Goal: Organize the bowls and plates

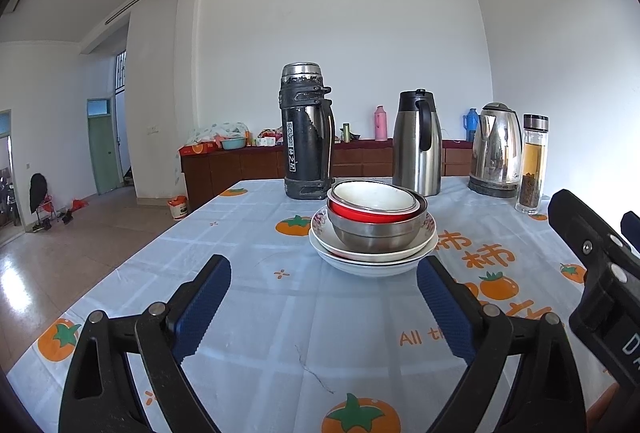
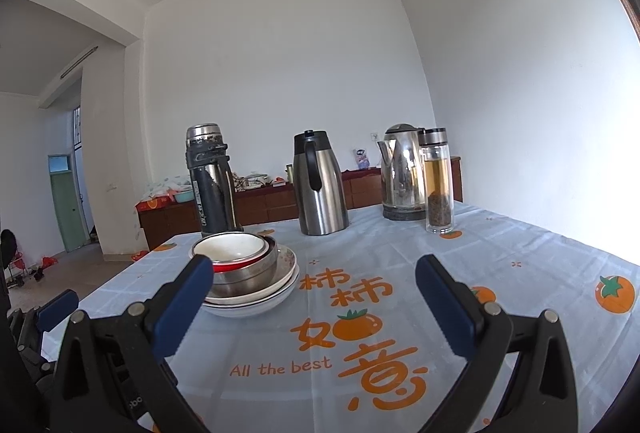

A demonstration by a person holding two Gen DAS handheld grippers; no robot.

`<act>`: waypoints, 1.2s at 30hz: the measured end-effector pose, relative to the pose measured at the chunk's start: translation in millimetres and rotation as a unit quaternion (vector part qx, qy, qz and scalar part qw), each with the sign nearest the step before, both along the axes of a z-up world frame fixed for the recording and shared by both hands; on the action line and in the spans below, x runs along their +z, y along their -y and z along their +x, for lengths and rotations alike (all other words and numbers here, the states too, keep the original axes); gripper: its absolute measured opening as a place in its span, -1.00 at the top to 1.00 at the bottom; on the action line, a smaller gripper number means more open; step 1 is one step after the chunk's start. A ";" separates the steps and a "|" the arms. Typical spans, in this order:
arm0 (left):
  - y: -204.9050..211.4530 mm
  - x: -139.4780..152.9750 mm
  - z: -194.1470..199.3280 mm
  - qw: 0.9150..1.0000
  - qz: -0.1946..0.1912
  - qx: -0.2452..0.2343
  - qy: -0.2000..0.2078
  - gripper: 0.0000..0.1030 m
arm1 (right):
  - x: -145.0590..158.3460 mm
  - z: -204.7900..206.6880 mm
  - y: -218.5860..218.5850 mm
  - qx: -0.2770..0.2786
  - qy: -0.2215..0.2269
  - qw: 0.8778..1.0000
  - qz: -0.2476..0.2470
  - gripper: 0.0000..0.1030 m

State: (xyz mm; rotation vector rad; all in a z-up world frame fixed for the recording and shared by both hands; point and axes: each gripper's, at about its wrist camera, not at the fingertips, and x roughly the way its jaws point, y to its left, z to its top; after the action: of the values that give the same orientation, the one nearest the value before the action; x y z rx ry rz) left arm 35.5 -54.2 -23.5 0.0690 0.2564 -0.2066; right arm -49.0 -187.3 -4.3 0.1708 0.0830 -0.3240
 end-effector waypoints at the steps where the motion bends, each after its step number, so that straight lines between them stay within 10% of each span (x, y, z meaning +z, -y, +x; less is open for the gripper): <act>1: 0.0 0.1 -0.1 1.000 0.000 0.000 0.000 -0.86 | 0.1 -0.1 -0.2 0.001 0.000 1.000 -0.001 -1.00; 36: -0.3 -0.6 1.2 1.000 -0.006 0.011 0.002 -0.87 | -1.5 1.3 1.9 -0.007 -0.012 1.000 0.002 -1.00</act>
State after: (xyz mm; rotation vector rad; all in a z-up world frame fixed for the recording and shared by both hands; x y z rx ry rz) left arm 36.7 -53.8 -24.1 0.0549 0.2510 -0.1858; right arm -47.7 -189.3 -5.8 0.1711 0.1068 -0.3405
